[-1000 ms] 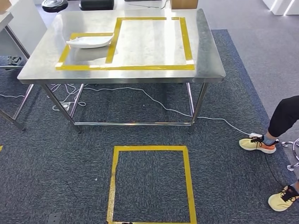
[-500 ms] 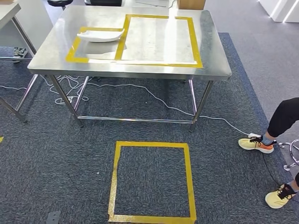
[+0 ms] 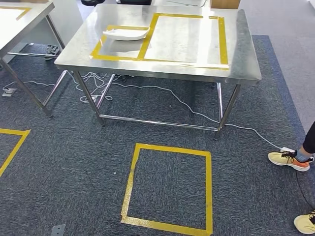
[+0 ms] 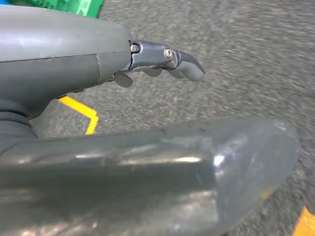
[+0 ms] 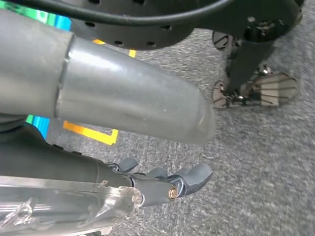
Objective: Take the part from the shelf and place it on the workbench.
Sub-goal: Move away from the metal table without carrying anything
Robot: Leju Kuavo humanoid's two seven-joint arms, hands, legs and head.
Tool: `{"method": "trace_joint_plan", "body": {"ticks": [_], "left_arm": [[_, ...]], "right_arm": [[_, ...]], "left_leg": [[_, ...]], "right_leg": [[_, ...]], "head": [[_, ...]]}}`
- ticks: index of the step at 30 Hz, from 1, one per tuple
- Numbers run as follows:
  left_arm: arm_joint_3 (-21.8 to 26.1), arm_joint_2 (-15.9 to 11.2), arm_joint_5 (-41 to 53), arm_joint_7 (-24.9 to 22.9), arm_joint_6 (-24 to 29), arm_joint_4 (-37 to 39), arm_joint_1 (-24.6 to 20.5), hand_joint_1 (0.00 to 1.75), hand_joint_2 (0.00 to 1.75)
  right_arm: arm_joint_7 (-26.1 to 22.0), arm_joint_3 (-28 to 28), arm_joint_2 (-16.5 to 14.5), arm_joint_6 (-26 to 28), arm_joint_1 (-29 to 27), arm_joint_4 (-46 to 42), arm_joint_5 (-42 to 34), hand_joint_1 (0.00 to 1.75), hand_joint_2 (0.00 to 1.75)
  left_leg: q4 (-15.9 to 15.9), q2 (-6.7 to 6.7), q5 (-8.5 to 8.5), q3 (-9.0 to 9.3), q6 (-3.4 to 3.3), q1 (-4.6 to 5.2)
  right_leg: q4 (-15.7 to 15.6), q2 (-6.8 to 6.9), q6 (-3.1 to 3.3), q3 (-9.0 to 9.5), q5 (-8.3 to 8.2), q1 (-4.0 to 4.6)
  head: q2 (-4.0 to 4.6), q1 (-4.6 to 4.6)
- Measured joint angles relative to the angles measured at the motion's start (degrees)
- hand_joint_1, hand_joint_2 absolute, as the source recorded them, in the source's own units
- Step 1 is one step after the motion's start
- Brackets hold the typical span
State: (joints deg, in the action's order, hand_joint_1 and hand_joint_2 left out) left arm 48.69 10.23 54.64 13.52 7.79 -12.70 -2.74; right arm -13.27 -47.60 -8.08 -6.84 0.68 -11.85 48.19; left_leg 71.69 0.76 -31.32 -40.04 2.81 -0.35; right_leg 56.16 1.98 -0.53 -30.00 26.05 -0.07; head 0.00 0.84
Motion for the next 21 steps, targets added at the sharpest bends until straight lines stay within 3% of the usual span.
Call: {"method": "trace_joint_plan", "body": {"ticks": [1, 2, 4, 5, 6, 8, 10, 12, 14, 15, 16, 17, 19, 21], "left_arm": [[0.0, 0.0, 0.0, 0.0, -0.1, 0.0, 0.1, 0.00, 0.00], [0.0, 0.0, 0.1, 0.0, -0.3, 0.0, 0.1, 0.00, 0.00], [0.0, 0.0, 0.4, -0.1, -0.6, 0.0, -0.1, 0.00, 0.00], [0.0, 0.0, 0.5, -0.1, -0.7, 0.0, -0.2, 0.00, 0.00], [0.0, 0.0, 0.6, -0.2, -0.8, 0.0, -0.3, 0.00, 0.00], [0.0, 0.1, 0.7, -0.2, -0.9, 0.0, -0.1, 0.00, 0.00], [0.0, 0.1, 0.7, -0.3, -0.9, 0.0, 0.1, 0.00, 0.00], [0.0, 0.0, 0.9, -0.5, -0.9, 0.0, -0.1, 0.00, 0.00], [0.0, 0.0, 1.2, -0.8, -0.8, 0.0, -0.1, 0.00, 0.00], [0.0, 0.0, 1.4, -1.0, -0.7, 0.0, 0.0, 0.00, 0.00], [0.0, 0.0, 1.5, -1.1, -0.6, 0.0, 0.1, 0.00, 0.00], [0.0, 0.0, 1.5, -1.2, -0.5, 0.0, 0.2, 0.00, 0.00], [0.1, -0.1, 1.2, -1.3, -0.7, 0.0, 0.2, 0.00, 0.00], [0.2, -0.4, 0.8, -1.5, -1.1, 0.0, 0.2, 0.00, 0.00]], "right_arm": [[0.0, 0.0, 0.0, 0.0, 0.0, 0.0, 0.0, 0.00, 0.00], [0.0, -0.1, 0.0, 0.0, 0.0, 0.0, 0.1, 0.00, 0.00], [0.0, -0.2, 0.0, -0.1, 0.1, 0.0, 0.3, 0.00, 0.00], [0.0, -0.2, 0.0, -0.1, 0.2, 0.0, 0.4, 0.00, 0.00], [0.0, -0.3, 0.0, -0.1, 0.2, 0.0, 0.5, 0.00, 0.00], [0.0, -0.4, 0.0, -0.1, 0.3, 0.0, 0.6, 0.00, 0.00], [-0.1, -0.4, 0.0, -0.1, 0.3, 0.0, 0.6, 0.00, 0.00], [0.0, -0.5, 0.0, -0.2, 0.2, 0.0, 0.7, 0.00, 0.00], [0.1, -0.5, 0.0, -0.2, 0.0, 0.0, 1.1, 0.00, 0.00], [0.2, -0.5, 0.0, -0.2, 0.0, 0.0, 1.4, 0.00, 0.00], [0.3, -0.5, 0.0, -0.1, 0.0, 0.0, 1.8, 0.00, 0.00], [0.4, -0.5, 0.0, 0.0, 0.1, 0.0, 2.2, 0.00, 0.00], [0.6, -0.5, -0.1, 0.2, 0.2, 0.0, 3.1, 0.00, 0.00], [0.7, -0.4, -0.4, 0.5, 0.4, 0.0, 3.8, 0.00, 0.00]], "left_leg": [[-1.4, -0.18, 1.09, 1.12, -0.04, 0.00], [-4.8, -0.79, 2.82, 3.32, -0.16, 0.01], [-12.6, -3.40, 5.36, 7.93, -0.57, 0.22], [-15.1, -4.39, 5.91, 9.26, -0.90, 0.35], [-16.2, -4.77, 5.92, 9.61, -1.24, 0.49], [-16.4, -3.66, 6.10, 9.22, -2.04, 0.51], [-16.5, -2.54, 6.50, 8.97, -2.79, 0.33], [-16.5, -1.34, 6.90, 8.59, -3.32, 0.22], [-16.5, 0.09, 7.23, 8.18, -3.49, 0.25], [-16.5, 0.86, 7.38, 8.05, -3.42, 0.25], [-16.4, 1.68, 7.51, 7.97, -3.30, 0.24], [-16.4, 2.51, 7.63, 7.94, -3.13, 0.21], [-16.2, 4.01, 7.87, 7.76, -2.67, 0.25], [-16.0, 5.21, 8.24, 7.24, -2.02, 0.24]], "right_leg": [[0.0, 0.64, -0.05, -0.10, -0.05, 0.01], [0.1, 1.28, -0.12, -0.10, -0.09, 0.02], [0.2, 2.43, -0.47, -0.10, -0.03, 0.30], [0.3, 3.00, -0.74, -0.13, 0.00, 0.50], [0.4, 3.57, -1.03, -0.16, 0.03, 0.68], [0.5, 4.36, -1.63, -0.17, 0.11, 0.67], [2.5, 2.26, -2.37, -0.92, 1.78, 0.45], [8.9, -0.78, -2.83, -3.59, 5.67, 0.30], [16.2, -1.68, -2.87, -6.75, 8.69, 0.25], [17.4, -1.79, -2.85, -7.26, 8.67, 0.22], [16.3, -1.91, -2.79, -6.61, 7.51, 0.13], [13.0, -2.26, -2.71, -4.89, 5.53, -0.01], [4.7, -4.63, -2.53, -0.81, 2.30, -0.48], [1.0, -6.37, -2.20, 0.86, 1.61, -0.64]], "head": [[0.00, 0.01], [0.00, 0.01], [0.00, 0.08], [0.00, 0.05], [0.00, 0.03], [0.00, -0.07], [0.00, -0.22], [0.00, -0.46], [0.00, -0.57], [0.00, -0.62], [0.00, -0.62], [0.00, -0.63], [0.00, -0.63], [0.00, -0.60]]}}
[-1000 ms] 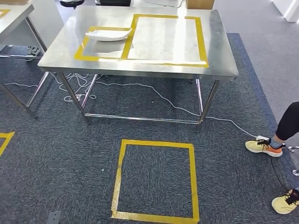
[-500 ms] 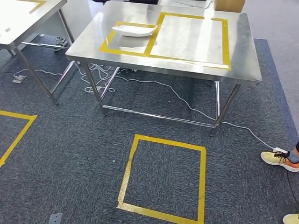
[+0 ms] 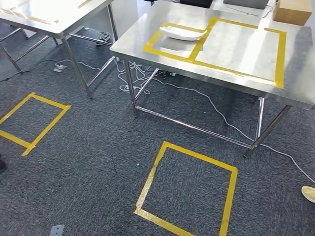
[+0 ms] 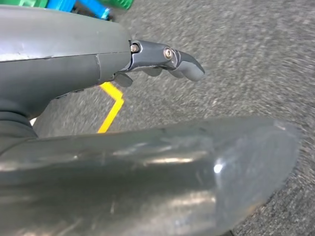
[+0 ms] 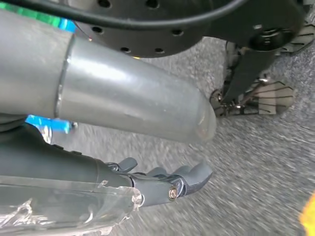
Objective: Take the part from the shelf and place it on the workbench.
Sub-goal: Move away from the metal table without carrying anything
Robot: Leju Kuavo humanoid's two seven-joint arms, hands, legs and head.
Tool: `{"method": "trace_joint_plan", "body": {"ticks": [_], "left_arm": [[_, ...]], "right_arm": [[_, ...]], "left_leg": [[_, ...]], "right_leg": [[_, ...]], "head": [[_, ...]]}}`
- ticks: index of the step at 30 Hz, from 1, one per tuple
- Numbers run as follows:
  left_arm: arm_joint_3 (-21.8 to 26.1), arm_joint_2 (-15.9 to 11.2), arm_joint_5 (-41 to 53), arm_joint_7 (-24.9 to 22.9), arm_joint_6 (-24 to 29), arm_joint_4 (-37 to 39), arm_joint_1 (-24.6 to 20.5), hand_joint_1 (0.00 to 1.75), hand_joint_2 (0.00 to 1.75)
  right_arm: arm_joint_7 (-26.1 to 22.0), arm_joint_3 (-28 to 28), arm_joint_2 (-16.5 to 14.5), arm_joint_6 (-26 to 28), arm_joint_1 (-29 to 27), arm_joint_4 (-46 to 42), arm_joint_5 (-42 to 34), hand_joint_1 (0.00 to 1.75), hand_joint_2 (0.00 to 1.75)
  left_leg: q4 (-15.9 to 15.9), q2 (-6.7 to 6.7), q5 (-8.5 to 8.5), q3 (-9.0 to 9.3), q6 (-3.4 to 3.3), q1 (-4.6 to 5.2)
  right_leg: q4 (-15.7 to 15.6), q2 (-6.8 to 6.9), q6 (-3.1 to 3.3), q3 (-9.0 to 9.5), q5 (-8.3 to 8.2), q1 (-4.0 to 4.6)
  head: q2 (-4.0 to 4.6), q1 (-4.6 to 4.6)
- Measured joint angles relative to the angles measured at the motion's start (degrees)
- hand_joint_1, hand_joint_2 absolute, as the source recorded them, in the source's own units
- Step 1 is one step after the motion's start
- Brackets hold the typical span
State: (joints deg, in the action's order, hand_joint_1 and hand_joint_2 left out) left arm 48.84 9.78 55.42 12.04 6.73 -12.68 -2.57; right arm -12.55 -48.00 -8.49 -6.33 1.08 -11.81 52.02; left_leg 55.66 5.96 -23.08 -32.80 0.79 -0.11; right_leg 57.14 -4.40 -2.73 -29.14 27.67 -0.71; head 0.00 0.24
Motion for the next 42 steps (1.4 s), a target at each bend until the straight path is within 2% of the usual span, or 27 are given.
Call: {"method": "trace_joint_plan", "body": {"ticks": [2, 3, 5, 7, 9, 10, 12, 14, 16, 17, 18, 20, 22, 23, 24, 25, 27, 28, 29, 31, 33, 35, 37, 39, 40, 41, 42], "left_arm": [[0.2, -0.5, -0.2, -0.1, -0.3, 0.0, 0.3, 0.00, 0.00], [0.3, -0.6, -0.3, -0.1, -0.4, 0.0, 0.5, 0.00, 0.00], [0.4, -0.8, -0.3, -0.3, -0.7, 0.0, 0.6, 0.00, 0.00], [0.4, -0.9, -0.3, -0.5, -1.2, 0.0, 0.4, 0.00, 0.00], [0.4, -1.1, -0.2, -0.5, -1.9, 0.0, 0.4, 0.00, 0.00], [0.4, -1.2, -0.2, -0.6, -2.2, 0.0, 0.5, 0.00, 0.00], [0.6, -1.4, -0.2, -0.6, -2.7, 0.0, 0.6, 0.00, 0.00], [0.7, -1.5, -0.2, -0.6, -3.1, 0.0, 0.3, 0.00, 0.00], [0.9, -1.6, -0.2, -0.6, -3.4, 0.0, 0.1, 0.00, 0.00], [0.9, -1.6, -0.2, -0.6, -3.4, 0.0, 0.2, 0.00, 0.00], [1.0, -1.6, -0.2, -0.6, -3.6, 0.0, 0.3, 0.00, 0.00], [1.2, -1.5, -0.2, -0.7, -4.0, 0.0, 0.5, 0.00, 0.00], [1.3, -1.6, -0.1, -0.9, -4.4, 0.0, 0.4, 0.00, 0.00], [1.3, -1.7, 0.0, -0.9, -4.5, 0.0, 0.3, 0.00, 0.00], [1.3, -1.7, 0.2, -1.0, -4.6, 0.0, 0.3, 0.00, 0.00], [1.3, -1.8, 0.2, -1.0, -4.6, 0.0, 0.4, 0.00, 0.00], [1.3, -1.8, 0.3, -1.0, -4.6, 0.1, 0.5, 0.00, 0.00], [1.3, -1.8, 0.3, -1.0, -4.6, 0.1, 0.5, 0.00, 0.00], [1.4, -1.8, 0.3, -1.0, -4.6, 0.0, 0.5, 0.00, 0.00], [1.4, -1.8, 0.3, -1.0, -4.6, 0.0, 0.4, 0.00, 0.00], [1.4, -1.8, 0.3, -1.0, -4.5, 0.1, 0.7, 0.00, 0.00], [1.4, -1.8, 0.3, -1.0, -4.5, 0.1, 0.8, 0.00, 0.00], [1.4, -1.7, 0.5, -0.9, -4.4, 0.1, 0.5, 0.00, 0.00], [1.4, -1.7, 0.9, -0.8, -4.3, 0.1, 0.3, 0.00, 0.00], [1.4, -1.7, 1.0, -0.8, -4.3, 0.1, 0.4, 0.00, 0.00], [1.4, -1.7, 1.2, -0.8, -4.2, 0.1, 0.4, 0.00, 0.00], [1.4, -1.7, 1.4, -0.8, -4.2, 0.1, 0.5, 0.00, 0.00]], "right_arm": [[0.2, 0.1, -0.3, 0.2, 0.3, 0.0, 0.5, 0.00, 0.00], [0.2, 0.1, -0.4, 0.2, 0.4, 0.0, 0.7, 0.00, 0.00], [0.4, 0.3, -0.7, 0.2, 0.5, 0.0, 1.1, 0.00, 0.00], [0.6, 0.6, -0.8, 0.2, 0.5, 0.0, 1.9, 0.00, 0.00], [0.9, 1.0, -0.8, 0.0, 0.4, 0.0, 2.6, 0.00, 0.00], [1.0, 1.2, -0.8, -0.1, 0.4, 0.0, 2.8, 0.00, 0.00], [1.1, 1.5, -0.8, -0.3, 0.5, 0.0, 3.1, 0.00, 0.00], [1.1, 1.6, -0.8, -0.5, 0.6, 0.0, 3.2, 0.00, 0.00], [1.1, 1.8, -0.8, -0.6, 0.7, 0.0, 3.2, 0.00, 0.00], [1.1, 1.9, -0.8, -0.6, 0.7, 0.0, 3.2, 0.00, 0.00], [1.1, 2.0, -0.8, -0.6, 0.8, 0.0, 3.3, 0.00, 0.00], [1.1, 2.2, -0.8, -0.7, 0.9, 0.0, 3.3, 0.00, 0.00], [1.1, 2.4, -0.8, -0.8, 0.7, 0.0, 3.4, 0.00, 0.00], [1.1, 2.4, -0.8, -0.8, 0.6, 0.0, 3.5, 0.00, 0.00], [1.2, 2.4, -0.8, -0.9, 0.4, 0.0, 3.6, 0.00, 0.00], [1.2, 2.4, -0.8, -0.9, 0.4, 0.0, 3.7, 0.00, 0.00], [1.2, 2.4, -0.8, -0.8, 0.4, 0.0, 3.8, 0.00, 0.00], [1.2, 2.4, -0.8, -0.7, 0.4, 0.0, 3.9, 0.00, 0.00], [1.2, 2.4, -0.8, -0.7, 0.5, 0.0, 3.9, 0.00, 0.00], [1.1, 2.4, -0.8, -0.6, 0.5, 0.0, 4.0, 0.00, 0.00], [1.1, 2.4, -0.8, -0.5, 0.7, 0.0, 4.0, 0.00, 0.00], [1.1, 2.4, -0.8, -0.5, 0.7, 0.0, 4.0, 0.00, 0.00], [1.0, 2.4, -0.8, -0.5, 0.5, 0.0, 4.0, 0.00, 0.00], [1.0, 2.4, -0.8, -0.5, 0.3, 0.0, 4.1, 0.00, 0.00], [1.0, 2.4, -0.8, -0.5, 0.3, 0.0, 4.1, 0.00, 0.00], [0.9, 2.4, -0.8, -0.5, 0.3, 0.0, 4.1, 0.00, 0.00], [0.9, 2.4, -0.8, -0.5, 0.4, 0.0, 4.0, 0.00, 0.00]], "left_leg": [[-0.1, 1.14, 0.52, -0.59, 0.77, -0.22], [0.2, 0.88, 0.39, -0.90, 1.09, -0.27], [3.4, -1.50, -1.94, -2.64, 1.59, -0.16], [10.8, -4.35, -6.17, -6.04, 1.94, -0.09], [16.2, -5.16, -8.07, -8.24, 2.11, -0.11], [16.1, -5.31, -7.49, -7.87, 2.09, -0.11], [10.3, -6.46, -4.28, -4.11, 1.90, -0.09], [3.2, -9.49, -2.21, -0.02, 1.45, 0.16], [0.6, -10.71, -2.14, 1.09, 0.62, 0.43], [0.6, -9.88, -2.12, 0.94, 0.04, 0.45], [0.5, -9.22, -2.03, 0.83, -0.29, 0.39], [0.4, -7.86, -1.71, 0.68, -1.00, 0.19], [0.4, -6.45, -1.40, 0.38, -1.49, 0.12], [0.4, -5.63, -1.28, 0.25, -1.65, 0.15], [0.4, -4.77, -1.21, 0.17, -1.71, 0.18], [0.4, -3.87, -1.13, 0.15, -1.69, 0.20], [0.4, -2.08, -0.96, 0.17, -1.47, 0.18], [0.5, -1.27, -0.87, 0.14, -1.27, 0.23], [0.6, -0.53, -0.78, 0.00, -1.05, 0.26], [0.6, 0.64, -0.53, -0.43, -0.39, 0.17], [0.6, 1.26, -0.26, -0.88, 0.36, -0.11], [2.4, -0.90, -1.60, -1.89, 0.94, -0.08], [8.6, -4.01, -5.39, -4.83, 1.44, -0.03], [15.7, -5.04, -8.38, -8.10, 1.85, -0.14], [16.9, -5.22, -8.39, -8.55, 1.96, -0.18], [15.7, -5.41, -7.30, -7.77, 2.00, -0.21], [12.4, -6.03, -5.49, -5.82, 1.97, -0.23]], "right_leg": [[0.0, 0.83, 0.66, -0.09, -0.12, 0.19], [0.0, 1.51, 1.09, -0.14, -0.33, 0.20], [-0.2, 2.99, 1.80, -0.40, -0.79, 0.09], [-0.2, 4.63, 2.10, -0.75, -0.97, 0.26], [-0.2, 6.44, 2.15, -1.00, -1.02, 0.39], [-0.2, 7.26, 2.13, -1.06, -1.03, 0.41], [-0.2, 8.73, 2.00, -0.98, -1.02, 0.44], [0.0, 10.00, 1.54, -0.94, -0.81, 0.84], [0.1, 11.24, 0.92, -0.81, -0.60, 1.26], [0.0, 11.90, 0.64, -0.65, -0.53, 1.27], [0.2, 11.89, 0.28, -0.57, -0.28, 1.19], [2.9, 9.24, -0.39, -1.62, 1.85, 0.96], [10.1, 5.74, -0.69, -4.81, 5.73, 0.82], [13.9, 5.01, -0.69, -6.63, 7.24, 0.79], [16.4, 4.69, -0.64, -7.86, 7.78, 0.80], [16.8, 4.52, -0.54, -8.17, 7.15, 0.79], [11.1, 3.69, -0.19, -5.73, 3.21, 0.73], [6.9, 2.38, 0.04, -3.88, 1.34, 0.63], [3.5, 1.21, 0.18, -2.39, 0.14, 0.49], [0.6, -0.11, 0.51, -1.22, -0.30, 0.46], [0.3, 0.98, 1.11, -1.08, -0.55, 0.57], [0.0, 2.33, 1.85, -0.92, -1.01, 0.48], [-0.2, 3.94, 2.22, -1.01, -1.18, 0.51], [-0.2, 5.77, 2.28, -1.19, -1.17, 0.60], [-0.2, 6.62, 2.27, -1.26, -1.16, 0.61], [-0.1, 7.39, 2.23, -1.27, -1.14, 0.61], [-0.1, 8.13, 2.14, -1.21, -1.08, 0.60]], "head": [[0.00, 0.01], [0.00, 0.00], [0.00, 0.48], [0.00, 1.00], [0.00, 1.06], [0.00, 1.08], [0.00, 1.11], [0.00, 1.20], [0.00, 1.16], [0.00, 1.11], [0.00, 1.06], [0.00, 0.83], [0.00, 0.48], [0.00, 0.39], [0.00, 0.35], [0.00, 0.33], [0.00, 0.31], [0.00, 0.31], [0.00, 0.34], [0.00, 0.36], [0.00, 0.36], [0.00, 0.62], [0.00, 0.95], [0.00, 1.05], [0.00, 1.06], [0.00, 1.07], [0.00, 1.07]]}}
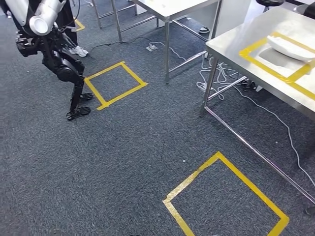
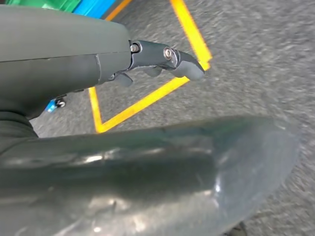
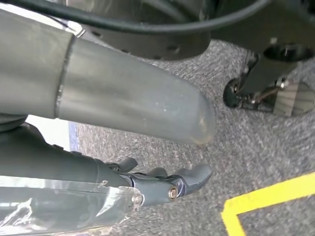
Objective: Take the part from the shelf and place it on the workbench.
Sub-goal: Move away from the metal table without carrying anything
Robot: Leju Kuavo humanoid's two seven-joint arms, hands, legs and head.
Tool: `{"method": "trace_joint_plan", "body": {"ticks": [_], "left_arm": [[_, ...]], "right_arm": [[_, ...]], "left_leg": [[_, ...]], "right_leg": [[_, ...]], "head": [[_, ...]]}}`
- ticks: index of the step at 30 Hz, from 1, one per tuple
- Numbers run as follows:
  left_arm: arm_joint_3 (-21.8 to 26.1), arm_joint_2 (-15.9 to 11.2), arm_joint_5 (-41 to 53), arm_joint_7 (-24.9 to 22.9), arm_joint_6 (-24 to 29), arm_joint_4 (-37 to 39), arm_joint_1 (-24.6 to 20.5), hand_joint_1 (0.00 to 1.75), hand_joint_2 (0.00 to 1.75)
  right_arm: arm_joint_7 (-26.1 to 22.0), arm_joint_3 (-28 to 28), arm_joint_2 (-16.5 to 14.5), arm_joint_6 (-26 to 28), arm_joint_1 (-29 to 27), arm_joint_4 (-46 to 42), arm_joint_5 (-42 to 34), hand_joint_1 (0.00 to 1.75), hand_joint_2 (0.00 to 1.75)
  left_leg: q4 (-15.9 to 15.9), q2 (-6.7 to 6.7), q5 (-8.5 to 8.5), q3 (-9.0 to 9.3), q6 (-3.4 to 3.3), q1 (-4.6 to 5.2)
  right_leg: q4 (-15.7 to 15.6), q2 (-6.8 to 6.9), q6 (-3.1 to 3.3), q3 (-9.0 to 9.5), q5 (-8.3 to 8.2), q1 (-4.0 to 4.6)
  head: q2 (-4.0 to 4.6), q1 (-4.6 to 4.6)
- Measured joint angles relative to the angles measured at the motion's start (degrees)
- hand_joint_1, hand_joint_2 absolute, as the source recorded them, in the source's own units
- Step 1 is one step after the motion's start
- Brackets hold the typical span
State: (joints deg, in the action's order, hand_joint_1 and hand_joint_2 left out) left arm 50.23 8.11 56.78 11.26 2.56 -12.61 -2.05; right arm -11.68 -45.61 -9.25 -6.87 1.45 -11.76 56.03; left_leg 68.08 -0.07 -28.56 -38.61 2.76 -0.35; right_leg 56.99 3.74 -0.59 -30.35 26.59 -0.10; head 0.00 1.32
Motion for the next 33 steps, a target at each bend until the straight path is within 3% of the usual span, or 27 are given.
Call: {"method": "trace_joint_plan", "body": {"ticks": [2, 3, 4, 6, 8, 10, 12, 13, 14, 16, 18, 20, 22, 24, 27, 29, 31, 32, 33], "left_arm": [[0.0, 0.1, 0.5, 0.0, 0.0, 0.0, -0.2, 0.00, 0.00], [0.0, 0.3, 0.8, 0.0, 0.1, 0.0, -0.4, 0.00, 0.00], [0.0, 0.4, 0.9, 0.0, 0.1, 0.0, -0.5, 0.00, 0.00], [0.0, 0.7, 0.8, 0.0, 0.2, 0.0, -0.5, 0.00, 0.00], [0.0, 1.0, 0.8, 0.0, 0.6, 0.0, -0.3, 0.00, 0.00], [0.0, 1.2, 0.8, 0.0, 0.8, 0.0, -0.5, 0.00, 0.00], [0.0, 1.3, 0.9, 0.0, 0.9, 0.0, -0.6, 0.00, 0.00], [0.0, 1.3, 0.9, -0.1, 1.0, 0.0, -0.6, 0.00, 0.00], [0.0, 1.4, 1.1, -0.1, 1.1, 0.0, -0.5, 0.00, 0.00], [0.0, 1.5, 1.7, -0.3, 2.0, 0.0, -0.5, 0.00, 0.00], [0.0, 1.9, 2.1, -0.4, 3.9, 0.0, -0.7, 0.00, 0.00], [0.0, 2.4, 2.3, -0.6, 6.4, 0.0, -0.8, 0.00, 0.00], [0.0, 3.0, 2.7, -0.7, 9.0, 0.0, -0.8, 0.00, 0.00], [0.0, 3.4, 3.1, -0.7, 10.5, 0.0, -0.8, 0.00, 0.00], [0.0, 3.6, 3.2, -0.7, 11.0, 0.0, -0.9, 0.00, 0.00], [0.0, 3.9, 3.2, -0.6, 11.5, 0.0, -1.0, 0.00, 0.00], [-0.1, 4.5, 3.5, -0.4, 12.4, 0.0, -1.3, 0.00, 0.00], [-0.1, 4.8, 3.7, -0.3, 12.7, 0.0, -1.4, 0.00, 0.00], [-0.1, 5.0, 3.8, -0.2, 12.9, 0.0, -1.4, 0.00, 0.00]], "right_arm": [[-0.2, 0.0, 0.1, -0.1, 0.0, 0.0, -0.5, 0.00, 0.00], [-0.4, -0.1, 0.2, -0.2, 0.0, 0.0, -0.8, 0.00, 0.00], [-0.5, -0.2, 0.3, -0.4, -0.1, 0.0, -1.2, 0.00, 0.00], [-0.6, -0.4, 0.6, -0.7, -0.1, 0.0, -1.6, 0.00, 0.00], [-0.6, -0.7, 0.8, -0.8, -0.1, 0.0, -1.8, 0.00, 0.00], [-0.5, -1.0, 1.0, -0.8, -0.3, 0.0, -1.8, 0.00, 0.00], [-0.5, -1.3, 1.0, -0.8, -0.7, 0.0, -1.8, 0.00, 0.00], [-0.5, -1.4, 1.0, -0.8, -0.8, 0.0, -1.9, 0.00, 0.00], [-0.5, -1.5, 1.1, -0.8, -0.8, 0.0, -2.0, 0.00, 0.00], [-0.5, -1.8, 1.3, -0.7, -0.8, 0.0, -2.4, 0.00, 0.00], [-0.4, -2.3, 1.4, -0.7, -0.8, 0.0, -3.1, 0.00, 0.00], [-0.3, -3.0, 1.5, -0.7, -0.8, 0.0, -3.8, 0.00, 0.00], [-0.1, -3.9, 1.6, -0.7, -0.8, 0.0, -4.5, 0.00, 0.00], [0.0, -4.4, 1.7, -0.7, -0.8, 0.0, -4.9, 0.00, 0.00], [0.0, -4.6, 1.8, -0.7, -0.8, 0.0, -4.9, 0.00, 0.00], [0.0, -4.8, 1.8, -0.7, -0.9, 0.0, -5.0, 0.00, 0.00], [0.1, -5.6, 2.0, -0.6, -1.2, 0.0, -5.0, 0.00, 0.00], [0.2, -5.9, 2.0, -0.6, -1.3, 0.0, -5.0, 0.00, 0.00], [0.2, -6.2, 2.1, -0.6, -1.4, 0.0, -5.0, 0.00, 0.00]], "left_leg": [[-7.8, -2.67, 2.85, 4.55, -0.33, 0.12], [-10.4, -3.62, 3.44, 5.97, -0.69, 0.23], [-11.6, -3.97, 3.46, 6.53, -1.10, 0.37], [-11.9, -2.64, 3.46, 6.42, -1.99, 0.51], [-12.1, -1.46, 3.71, 6.40, -2.69, 0.34], [-12.1, -0.23, 3.90, 6.32, -3.25, 0.15], [-12.1, 1.31, 3.96, 6.20, -3.54, 0.21], [-12.1, 2.10, 3.98, 6.20, -3.57, 0.23], [-12.1, 2.90, 4.01, 6.22, -3.55, 0.25], [-12.0, 4.60, 4.07, 6.30, -3.35, 0.21], [-11.9, 6.16, 4.19, 6.12, -2.86, 0.26], [-11.8, 7.43, 4.46, 5.57, -2.11, 0.17], [-11.7, 8.15, 4.68, 5.04, -1.36, -0.08], [-11.5, 7.48, 4.49, 4.76, -1.00, -0.08], [-11.1, 6.32, 4.12, 4.58, -0.95, 0.05], [-9.1, 4.49, 2.73, 3.57, -0.84, 0.17], [-1.3, 1.89, -0.32, -0.08, -0.49, 0.03], [0.5, 0.97, -0.59, -0.78, -0.35, -0.08], [0.2, -0.16, 0.12, -0.27, -0.28, -0.18]], "right_leg": [[0.1, 1.33, -0.46, 0.10, 0.29, 0.28], [0.1, 1.95, -0.80, 0.17, 0.48, 0.46], [0.1, 2.53, -1.14, 0.25, 0.64, 0.62], [0.0, 3.64, -1.78, 0.74, 0.82, 0.60], [1.4, 1.69, -2.44, 0.44, 2.09, 0.32], [7.7, -2.02, -2.85, -2.34, 5.74, 0.08], [15.7, -3.44, -2.93, -6.19, 9.10, 0.04], [17.6, -3.58, -2.92, -7.26, 9.30, 0.05], [17.5, -3.65, -2.88, -7.43, 8.48, 0.03], [10.6, -4.76, -2.77, -4.45, 4.07, -0.19], [3.0, -7.99, -2.70, -1.14, 1.04, -0.72], [0.9, -9.63, -2.40, -0.26, 0.81, -0.87], [0.6, -8.24, -1.70, -0.13, 0.54, -0.71], [0.3, -7.05, -1.15, 0.02, 0.22, -0.78], [0.1, -6.66, -0.95, 0.09, 0.14, -0.82], [0.0, -6.11, -0.67, 0.10, 0.13, -0.74], [0.0, -3.31, -0.36, 0.09, 0.22, -0.45], [0.0, -1.75, -0.34, 0.11, 0.31, -0.33], [0.0, -0.21, -0.45, 0.21, 0.43, -0.26]], "head": [[0.00, 0.05], [0.00, -0.02], [0.00, -0.08], [0.00, -0.21], [0.00, -0.39], [0.00, -0.73], [0.00, -0.93], [0.00, -1.01], [0.00, -1.03], [0.00, -1.06], [0.00, -1.06], [0.00, -1.06], [0.01, -1.05], [0.01, -1.01], [0.00, -0.95], [0.00, -0.64], [0.00, -0.34], [0.00, -0.30], [0.00, -0.30]]}}
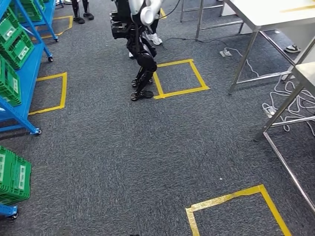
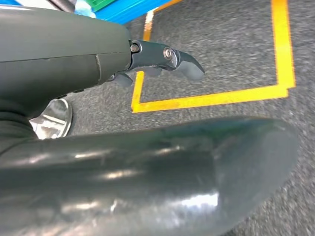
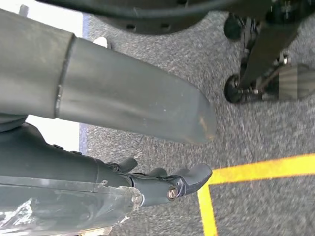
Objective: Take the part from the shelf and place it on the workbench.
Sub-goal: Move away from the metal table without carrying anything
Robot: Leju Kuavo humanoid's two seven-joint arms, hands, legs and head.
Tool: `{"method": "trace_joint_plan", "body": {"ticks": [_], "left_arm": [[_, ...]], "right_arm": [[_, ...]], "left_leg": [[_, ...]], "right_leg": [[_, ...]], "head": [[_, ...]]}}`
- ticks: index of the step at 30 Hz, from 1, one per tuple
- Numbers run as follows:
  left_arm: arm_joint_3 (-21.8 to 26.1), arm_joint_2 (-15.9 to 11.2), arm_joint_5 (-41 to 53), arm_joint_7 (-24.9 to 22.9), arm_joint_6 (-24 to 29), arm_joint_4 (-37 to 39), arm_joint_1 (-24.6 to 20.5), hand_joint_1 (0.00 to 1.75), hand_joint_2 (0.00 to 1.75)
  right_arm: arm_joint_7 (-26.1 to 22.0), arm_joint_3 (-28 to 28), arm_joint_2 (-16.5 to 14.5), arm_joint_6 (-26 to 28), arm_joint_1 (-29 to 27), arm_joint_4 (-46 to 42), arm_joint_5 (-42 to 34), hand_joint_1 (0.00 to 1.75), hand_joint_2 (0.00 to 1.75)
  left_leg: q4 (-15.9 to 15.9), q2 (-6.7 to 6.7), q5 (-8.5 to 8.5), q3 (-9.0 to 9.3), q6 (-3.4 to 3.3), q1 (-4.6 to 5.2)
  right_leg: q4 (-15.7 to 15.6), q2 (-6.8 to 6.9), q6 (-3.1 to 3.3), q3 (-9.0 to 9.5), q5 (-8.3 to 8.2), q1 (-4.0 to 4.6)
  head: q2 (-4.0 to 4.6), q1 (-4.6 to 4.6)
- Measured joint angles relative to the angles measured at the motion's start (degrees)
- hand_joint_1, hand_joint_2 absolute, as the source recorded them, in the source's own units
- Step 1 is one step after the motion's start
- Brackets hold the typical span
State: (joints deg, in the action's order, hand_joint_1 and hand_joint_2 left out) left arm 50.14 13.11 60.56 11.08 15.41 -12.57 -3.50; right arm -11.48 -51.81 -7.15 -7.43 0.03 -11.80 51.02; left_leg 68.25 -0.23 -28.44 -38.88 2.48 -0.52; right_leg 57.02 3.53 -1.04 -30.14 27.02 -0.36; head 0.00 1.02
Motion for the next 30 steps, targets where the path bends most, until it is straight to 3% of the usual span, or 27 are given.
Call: {"method": "trace_joint_plan", "body": {"ticks": [2, 4, 6, 7, 9, 10, 12, 13, 14, 15, 17, 19, 21, 22, 24, 25, 27, 28, 29, 30], "left_arm": [[0.0, 0.2, 0.0, 0.1, 0.2, 0.0, -0.2, 0.00, 0.00], [0.0, 0.4, 0.1, 0.1, 0.5, 0.0, -0.4, 0.00, 0.00], [0.0, 0.5, 0.0, 0.2, 0.8, 0.0, -0.4, 0.00, 0.00], [0.0, 0.5, 0.0, 0.2, 1.0, 0.0, -0.3, 0.00, 0.00], [0.0, 0.7, 0.0, 0.1, 1.3, 0.0, -0.3, 0.00, 0.00], [0.0, 0.8, -0.1, 0.1, 1.5, 0.0, -0.4, 0.00, 0.00], [0.0, 1.0, -0.1, 0.0, 1.6, 0.0, -0.5, 0.00, 0.00], [0.0, 1.1, -0.2, 0.0, 1.6, 0.0, -0.4, 0.00, 0.00], [0.0, 1.1, -0.3, -0.1, 1.6, 0.0, -0.4, 0.00, 0.00], [0.0, 1.1, -0.3, -0.1, 1.6, 0.0, -0.4, 0.00, 0.00], [0.0, 1.2, -0.4, -0.1, 1.6, 0.0, -0.4, 0.00, 0.00], [0.0, 1.4, -0.4, -0.1, 1.6, 0.0, -0.5, 0.00, 0.00], [0.0, 1.4, -0.4, -0.2, 1.7, 0.0, -0.3, 0.00, 0.00], [0.0, 1.4, -0.4, -0.3, 1.7, 0.0, -0.2, 0.00, 0.00], [0.0, 1.5, -0.5, -0.6, 1.9, 0.0, -0.3, 0.00, 0.00], [0.0, 1.6, -0.5, -0.7, 2.0, 0.0, -0.4, 0.00, 0.00], [0.0, 1.7, -0.4, -1.0, 2.2, 0.0, -0.5, 0.00, 0.00], [0.0, 1.7, -0.4, -1.1, 2.3, 0.0, -0.5, 0.00, 0.00], [0.0, 1.7, -0.4, -1.1, 2.3, 0.0, -0.4, 0.00, 0.00], [0.0, 1.8, -0.3, -1.2, 2.4, 0.0, -0.4, 0.00, 0.00]], "right_arm": [[0.0, -0.1, 0.0, 0.0, 0.0, 0.0, 0.0, 0.00, 0.00], [0.1, -0.3, 0.1, 0.0, 0.0, 0.0, 0.1, 0.00, 0.00], [0.2, -0.5, 0.2, 0.0, 0.1, 0.0, 0.3, 0.00, 0.00], [0.3, -0.5, 0.2, -0.1, 0.1, -0.1, 0.6, 0.00, 0.00], [0.3, -0.6, 0.3, -0.3, 0.1, -0.1, 1.3, 0.00, 0.00], [0.3, -0.6, 0.4, -0.5, 0.0, -0.1, 1.5, 0.00, 0.00], [0.4, -0.6, 0.5, -0.7, -0.3, -0.1, 1.9, 0.00, 0.00], [0.5, -0.6, 0.5, -0.8, -0.4, -0.1, 2.1, 0.00, 0.00], [0.5, -0.6, 0.6, -0.8, -0.5, -0.1, 2.2, 0.00, 0.00], [0.5, -0.6, 0.7, -0.9, -0.5, -0.1, 2.3, 0.00, 0.00], [0.5, -0.6, 0.9, -0.9, -0.5, -0.1, 2.4, 0.00, 0.00], [0.5, -0.6, 0.9, -0.9, -0.4, -0.1, 2.4, 0.00, 0.00], [0.6, -0.6, 0.9, -1.0, -0.4, -0.1, 2.5, 0.00, 0.00], [0.6, -0.6, 0.9, -1.0, -0.4, -0.1, 2.6, 0.00, 0.00], [0.7, -0.6, 1.0, -1.1, -0.4, -0.1, 2.9, 0.00, 0.00], [0.8, -0.6, 1.1, -1.2, -0.4, -0.1, 3.1, 0.00, 0.00], [0.9, -0.6, 1.2, -1.3, -0.6, -0.1, 3.3, 0.00, 0.00], [1.0, -0.6, 1.3, -1.4, -0.7, -0.1, 3.4, 0.00, 0.00], [1.1, -0.6, 1.4, -1.4, -0.7, -0.1, 3.4, 0.00, 0.00], [1.2, -0.6, 1.4, -1.5, -0.7, -0.1, 3.5, 0.00, 0.00]], "left_leg": [[-7.8, -3.29, 2.78, 4.51, -0.20, 0.15], [-11.4, -5.03, 3.17, 6.46, -0.80, 0.41], [-11.6, -3.55, 3.08, 6.41, -1.61, 0.53], [-11.7, -2.83, 3.13, 6.41, -1.93, 0.48], [-11.8, -1.45, 3.38, 6.42, -2.62, 0.29], [-11.8, -0.73, 3.44, 6.39, -2.84, 0.28], [-11.8, 0.99, 3.49, 6.36, -3.10, 0.36], [-11.8, 1.90, 3.48, 6.39, -3.12, 0.40], [-11.7, 2.79, 3.48, 6.47, -3.12, 0.41], [-11.7, 3.67, 3.48, 6.56, -3.07, 0.39], [-11.6, 5.24, 3.43, 6.63, -2.72, 0.41], [-11.5, 6.57, 3.52, 6.36, -1.99, 0.37], [-11.7, 7.67, 3.85, 5.98, -1.12, 0.11], [-11.5, 7.35, 3.73, 5.77, -0.80, 0.05], [-8.8, 4.82, 1.75, 4.33, -0.34, 0.16], [-5.8, 3.06, -0.10, 2.85, -0.20, 0.23], [1.6, 1.40, -3.44, -0.74, 0.08, 0.19], [3.7, 1.13, -3.89, -1.75, 0.17, 0.15], [3.8, 0.95, -3.24, -1.76, 0.23, 0.12], [1.7, 0.66, -1.67, -0.64, 0.26, 0.09]], "right_leg": [[0.1, 1.34, -0.53, 0.23, 0.38, 0.27], [0.1, 2.54, -1.14, 0.55, 0.84, 0.68], [-0.1, 3.75, -1.71, 1.15, 1.18, 0.67], [0.2, 3.28, -2.04, 1.25, 1.63, 0.52], [3.9, 0.30, -2.54, -0.22, 4.19, 0.22], [7.8, -1.58, -2.64, -1.96, 6.22, 0.14], [15.7, -3.16, -2.65, -6.02, 9.17, 0.12], [17.4, -3.37, -2.59, -7.16, 9.07, 0.13], [16.6, -3.52, -2.51, -7.19, 7.74, 0.10], [13.6, -3.89, -2.42, -6.14, 5.54, 0.02], [5.4, -6.31, -2.36, -2.85, 1.41, -0.39], [1.2, -8.20, -2.19, -1.04, 0.02, -0.58], [0.9, -7.51, -1.58, -0.86, -0.07, -0.34], [0.7, -6.85, -1.16, -0.82, -0.26, -0.27], [0.2, -5.42, -0.38, -0.71, -0.63, -0.31], [0.1, -4.64, -0.16, -0.70, -0.68, -0.24], [0.1, -2.89, 0.04, -0.77, -0.64, -0.07], [0.1, -1.99, 0.06, -0.78, -0.59, -0.02], [0.1, -1.16, 0.03, -0.77, -0.54, -0.01], [0.1, -0.41, -0.05, -0.72, -0.47, -0.02]], "head": [[0.00, 0.08], [0.00, -0.08], [0.00, -0.29], [0.00, -0.36], [0.00, -0.58], [0.00, -0.74], [0.00, -0.90], [0.00, -0.94], [0.00, -0.96], [0.00, -0.96], [0.00, -0.95], [0.00, -0.90], [0.00, -0.88], [0.00, -0.88], [0.00, -0.56], [0.00, -0.38], [0.00, -0.18], [0.00, -0.18], [0.00, -0.17], [0.00, -0.16]]}}
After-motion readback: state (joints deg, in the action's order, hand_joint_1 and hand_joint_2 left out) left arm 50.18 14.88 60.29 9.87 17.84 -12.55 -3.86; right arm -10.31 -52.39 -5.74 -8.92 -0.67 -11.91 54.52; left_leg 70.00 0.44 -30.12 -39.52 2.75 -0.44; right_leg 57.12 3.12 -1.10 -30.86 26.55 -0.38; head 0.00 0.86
